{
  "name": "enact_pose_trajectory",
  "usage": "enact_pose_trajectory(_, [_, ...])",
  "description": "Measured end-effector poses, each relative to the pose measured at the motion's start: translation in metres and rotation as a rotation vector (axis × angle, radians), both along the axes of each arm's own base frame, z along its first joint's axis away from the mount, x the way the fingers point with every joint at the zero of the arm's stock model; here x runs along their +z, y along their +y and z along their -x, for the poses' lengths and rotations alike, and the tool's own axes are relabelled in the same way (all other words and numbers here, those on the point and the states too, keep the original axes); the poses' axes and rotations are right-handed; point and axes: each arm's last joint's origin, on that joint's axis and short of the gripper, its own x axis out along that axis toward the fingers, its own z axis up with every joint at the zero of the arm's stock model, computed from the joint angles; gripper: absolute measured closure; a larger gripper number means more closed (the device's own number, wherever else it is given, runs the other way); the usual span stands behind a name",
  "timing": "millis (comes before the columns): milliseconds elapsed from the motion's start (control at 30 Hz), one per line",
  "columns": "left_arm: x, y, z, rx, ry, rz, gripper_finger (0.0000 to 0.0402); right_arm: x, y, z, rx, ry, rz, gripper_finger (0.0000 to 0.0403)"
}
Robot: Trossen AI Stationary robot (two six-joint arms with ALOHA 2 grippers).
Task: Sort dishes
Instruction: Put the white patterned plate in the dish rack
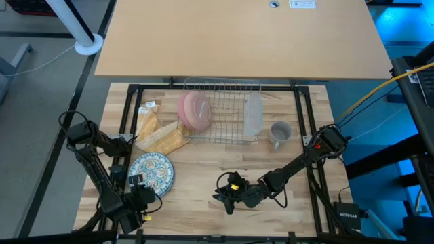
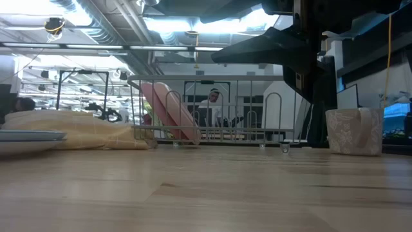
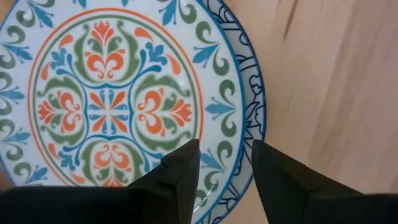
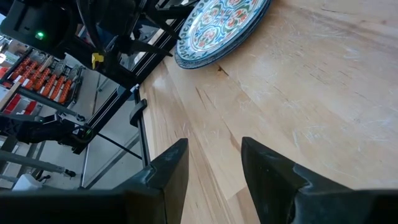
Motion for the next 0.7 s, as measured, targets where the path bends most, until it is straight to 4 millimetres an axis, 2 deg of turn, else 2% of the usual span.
enact_pose_trajectory(267, [-0.0003, -0.0069, 0.0037, -0.059, -0.008, 0.033, 0.0265, 0.0, 0.0, 0.0, 0.0, 0.0, 0.0, 0.0249])
enact_pose_trajectory(700, [-0.008, -0.0021, 0.0077, -0.07, 0.022, 0.01, 0.0265, 0.0, 0.0, 0.0, 0.0, 0.0, 0.0, 0.0249])
